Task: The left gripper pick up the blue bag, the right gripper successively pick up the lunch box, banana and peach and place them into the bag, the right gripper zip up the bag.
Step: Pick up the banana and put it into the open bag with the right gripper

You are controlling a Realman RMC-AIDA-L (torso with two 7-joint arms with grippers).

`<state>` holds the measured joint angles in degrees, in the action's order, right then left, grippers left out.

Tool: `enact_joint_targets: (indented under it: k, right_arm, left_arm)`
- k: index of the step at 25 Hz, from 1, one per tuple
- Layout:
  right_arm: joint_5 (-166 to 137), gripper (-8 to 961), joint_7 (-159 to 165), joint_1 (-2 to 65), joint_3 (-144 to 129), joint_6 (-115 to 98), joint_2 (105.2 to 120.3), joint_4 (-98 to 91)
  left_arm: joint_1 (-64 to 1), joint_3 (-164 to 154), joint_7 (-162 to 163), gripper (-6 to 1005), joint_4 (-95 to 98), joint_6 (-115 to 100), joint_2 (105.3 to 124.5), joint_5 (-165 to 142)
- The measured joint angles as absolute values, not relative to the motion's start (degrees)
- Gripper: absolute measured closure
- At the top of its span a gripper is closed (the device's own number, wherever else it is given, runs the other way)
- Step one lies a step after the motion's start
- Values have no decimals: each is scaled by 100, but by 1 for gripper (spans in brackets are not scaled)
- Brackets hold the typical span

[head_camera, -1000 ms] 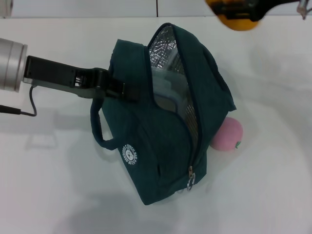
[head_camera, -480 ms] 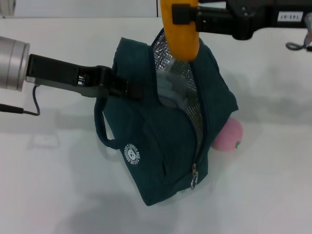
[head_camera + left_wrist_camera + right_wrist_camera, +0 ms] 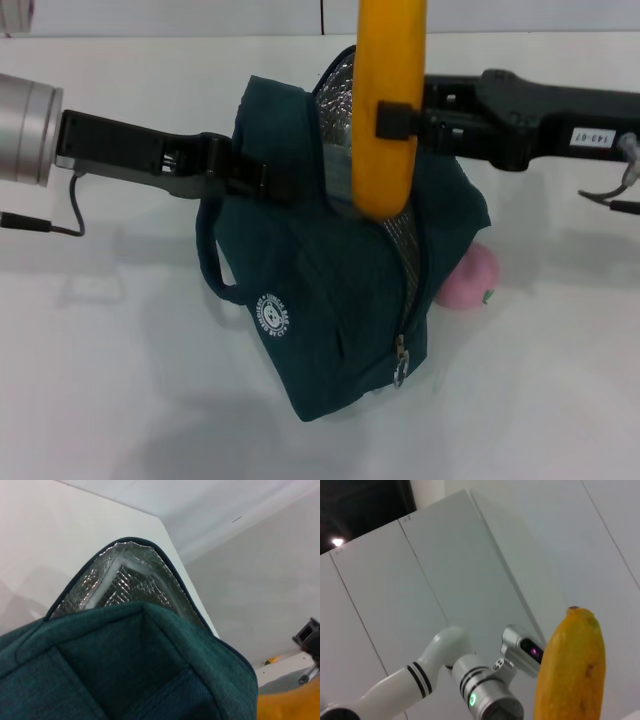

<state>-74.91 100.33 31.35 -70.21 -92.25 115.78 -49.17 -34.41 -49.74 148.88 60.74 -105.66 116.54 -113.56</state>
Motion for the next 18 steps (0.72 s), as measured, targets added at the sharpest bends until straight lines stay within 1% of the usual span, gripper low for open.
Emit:
enact_joint_targets:
  k: [9,18]
  right_arm:
    - [-7541,475,9698,3140,-7336,-8915,11571,-4526]
    - [-7670,466,9393,3146,-7348,-9056,11558,-4437]
  left_arm:
    - [-3420,-4973,14878,957,6069,-10555,11654,-11355]
    - [-3394,-4967,14850,956,6073,-10555,11658,-11345]
